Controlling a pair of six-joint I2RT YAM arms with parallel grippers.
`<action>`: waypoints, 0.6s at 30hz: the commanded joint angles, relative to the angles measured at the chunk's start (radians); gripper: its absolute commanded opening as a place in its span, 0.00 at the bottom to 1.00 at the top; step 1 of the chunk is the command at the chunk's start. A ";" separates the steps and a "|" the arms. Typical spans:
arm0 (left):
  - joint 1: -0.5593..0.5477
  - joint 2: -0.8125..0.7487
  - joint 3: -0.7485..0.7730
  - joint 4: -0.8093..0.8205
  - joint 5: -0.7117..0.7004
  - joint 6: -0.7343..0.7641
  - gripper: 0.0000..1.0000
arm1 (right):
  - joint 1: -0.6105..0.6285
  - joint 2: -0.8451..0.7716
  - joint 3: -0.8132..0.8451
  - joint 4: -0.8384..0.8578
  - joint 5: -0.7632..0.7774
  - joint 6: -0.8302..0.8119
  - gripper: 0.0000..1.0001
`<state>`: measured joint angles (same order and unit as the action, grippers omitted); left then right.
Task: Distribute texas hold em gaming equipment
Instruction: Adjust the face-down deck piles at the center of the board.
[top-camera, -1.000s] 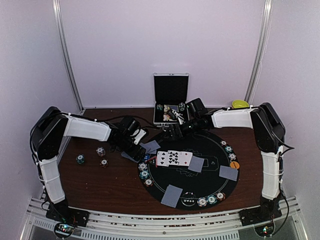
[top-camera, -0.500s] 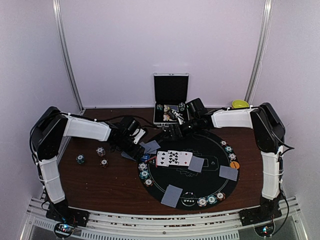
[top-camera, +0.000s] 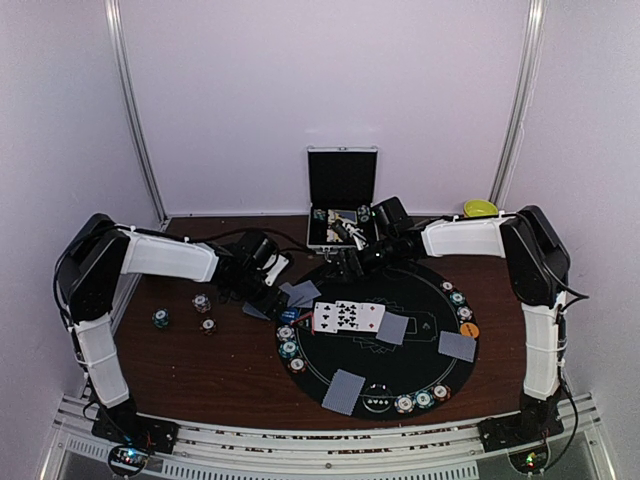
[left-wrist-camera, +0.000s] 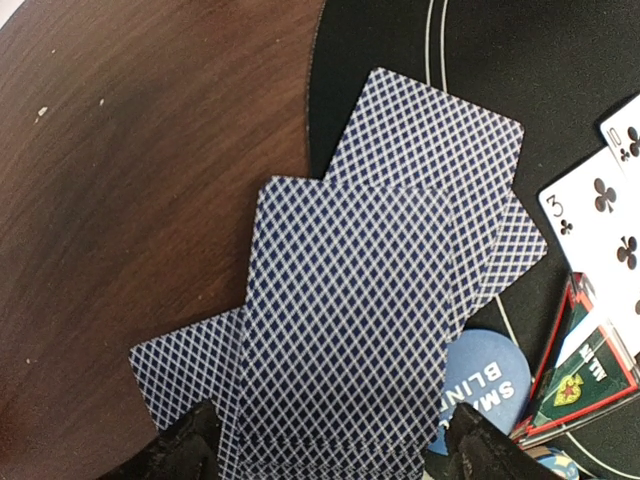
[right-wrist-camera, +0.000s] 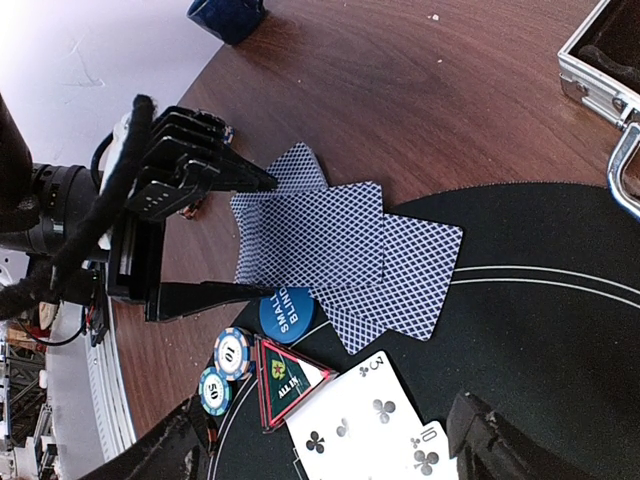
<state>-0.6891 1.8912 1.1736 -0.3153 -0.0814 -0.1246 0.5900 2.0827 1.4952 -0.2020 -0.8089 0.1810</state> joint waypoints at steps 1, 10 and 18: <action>0.000 -0.007 -0.009 0.016 0.001 0.003 0.83 | 0.011 -0.028 0.020 -0.007 0.016 -0.015 0.84; -0.001 0.017 0.008 0.015 0.003 0.017 0.88 | 0.016 -0.026 0.020 -0.008 0.019 -0.018 0.84; 0.001 0.058 0.043 0.002 0.000 0.032 0.88 | 0.022 -0.027 0.019 -0.011 0.020 -0.022 0.84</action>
<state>-0.6891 1.9182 1.1828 -0.3149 -0.0792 -0.1123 0.6010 2.0827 1.4952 -0.2089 -0.8059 0.1783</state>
